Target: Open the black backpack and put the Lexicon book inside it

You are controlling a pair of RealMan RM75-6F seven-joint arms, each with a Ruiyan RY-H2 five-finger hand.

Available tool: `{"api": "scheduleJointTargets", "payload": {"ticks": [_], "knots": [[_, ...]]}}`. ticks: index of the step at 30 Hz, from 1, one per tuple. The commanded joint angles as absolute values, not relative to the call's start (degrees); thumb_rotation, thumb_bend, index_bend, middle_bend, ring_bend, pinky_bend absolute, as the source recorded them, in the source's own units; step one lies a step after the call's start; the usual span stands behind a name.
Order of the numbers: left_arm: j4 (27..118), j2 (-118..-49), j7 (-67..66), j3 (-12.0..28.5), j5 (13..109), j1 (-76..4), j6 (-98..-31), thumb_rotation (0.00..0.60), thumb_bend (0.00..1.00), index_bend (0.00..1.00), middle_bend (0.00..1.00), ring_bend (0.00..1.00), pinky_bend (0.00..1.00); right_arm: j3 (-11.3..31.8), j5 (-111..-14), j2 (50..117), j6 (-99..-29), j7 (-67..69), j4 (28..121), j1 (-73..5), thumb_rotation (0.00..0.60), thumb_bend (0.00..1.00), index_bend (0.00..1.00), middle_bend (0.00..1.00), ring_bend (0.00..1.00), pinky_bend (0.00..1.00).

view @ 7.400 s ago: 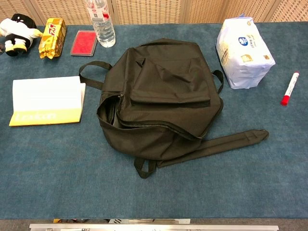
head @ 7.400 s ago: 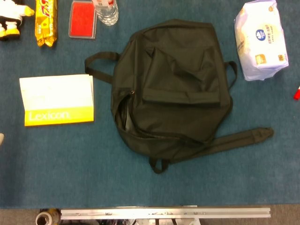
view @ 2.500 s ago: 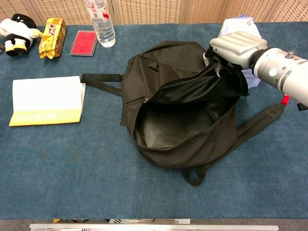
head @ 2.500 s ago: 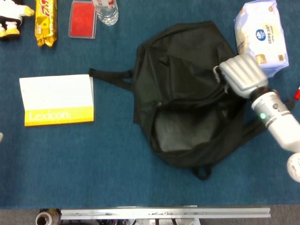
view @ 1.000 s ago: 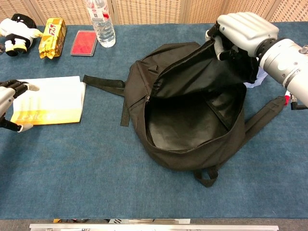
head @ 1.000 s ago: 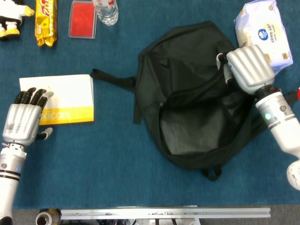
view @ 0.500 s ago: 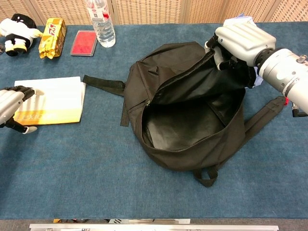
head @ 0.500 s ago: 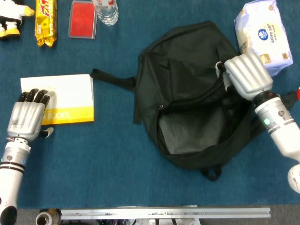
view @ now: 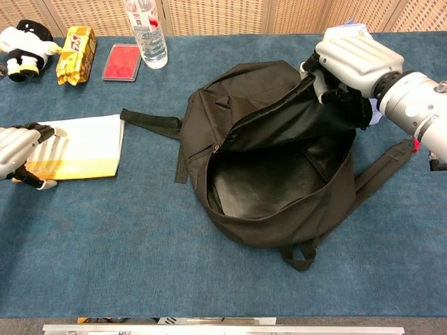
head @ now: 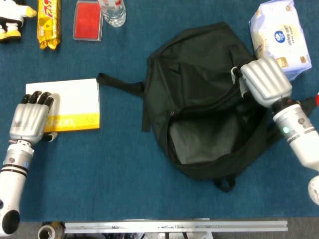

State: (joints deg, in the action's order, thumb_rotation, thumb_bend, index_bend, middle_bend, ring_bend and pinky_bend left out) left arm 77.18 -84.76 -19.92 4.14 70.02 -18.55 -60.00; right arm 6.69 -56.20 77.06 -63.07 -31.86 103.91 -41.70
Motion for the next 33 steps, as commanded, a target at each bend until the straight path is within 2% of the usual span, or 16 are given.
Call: {"api": "scheduleJointTargets", "payload": {"ticks": [1, 13, 18, 23, 28, 33], "knots": [[77.3, -84.5, -19.8, 4.0, 69.7, -18.9, -59.8, 0.6, 0.14, 0.16, 0.18, 0.12, 0.15, 6.7, -56.2, 77.0, -63.0, -31.8, 103.9, -41.6, 0.6, 0.89, 0.73, 0.67, 0.61, 0.82], [77.5, -84.8, -20.6, 4.2, 67.7, -20.0, -59.2, 0.6, 0.14, 0.17, 0.18, 0.12, 0.15, 6.8, -56.6, 76.7, -62.9, -31.0, 104.0, -41.1, 0.6, 0.89, 0.73, 0.67, 0.61, 0.82], [77.2, -85.0, -18.9, 4.3, 67.9, -20.0, -59.9, 0.6, 0.15, 0.22, 0.21, 0.12, 0.15, 6.9, -56.7, 76.5, -62.9, -30.9, 104.1, -40.9, 0.6, 0.89, 0.73, 0.67, 0.61, 0.82], [76.5, -85.4, -17.2, 4.5, 68.2, -20.0, -60.7, 0.6, 0.22, 0.25, 0.25, 0.14, 0.15, 7.0, -56.6, 76.4, -62.6, -30.6, 104.2, -40.8, 0.6, 0.89, 0.73, 0.67, 0.61, 0.82], [74.8, -86.7, -14.9, 5.0, 69.4, -19.6, -63.0, 0.6, 0.33, 0.31, 0.32, 0.21, 0.15, 7.2, -56.5, 76.1, -62.5, -30.4, 104.2, -40.7, 0.6, 0.89, 0.73, 0.67, 0.61, 0.82], [72.5, -88.7, -13.5, 5.8, 69.5, -19.4, -64.6, 0.6, 0.36, 0.38, 0.38, 0.26, 0.2, 7.7, -56.2, 75.6, -62.2, -29.4, 104.5, -40.6, 0.6, 0.89, 0.73, 0.67, 0.61, 0.82]]}}
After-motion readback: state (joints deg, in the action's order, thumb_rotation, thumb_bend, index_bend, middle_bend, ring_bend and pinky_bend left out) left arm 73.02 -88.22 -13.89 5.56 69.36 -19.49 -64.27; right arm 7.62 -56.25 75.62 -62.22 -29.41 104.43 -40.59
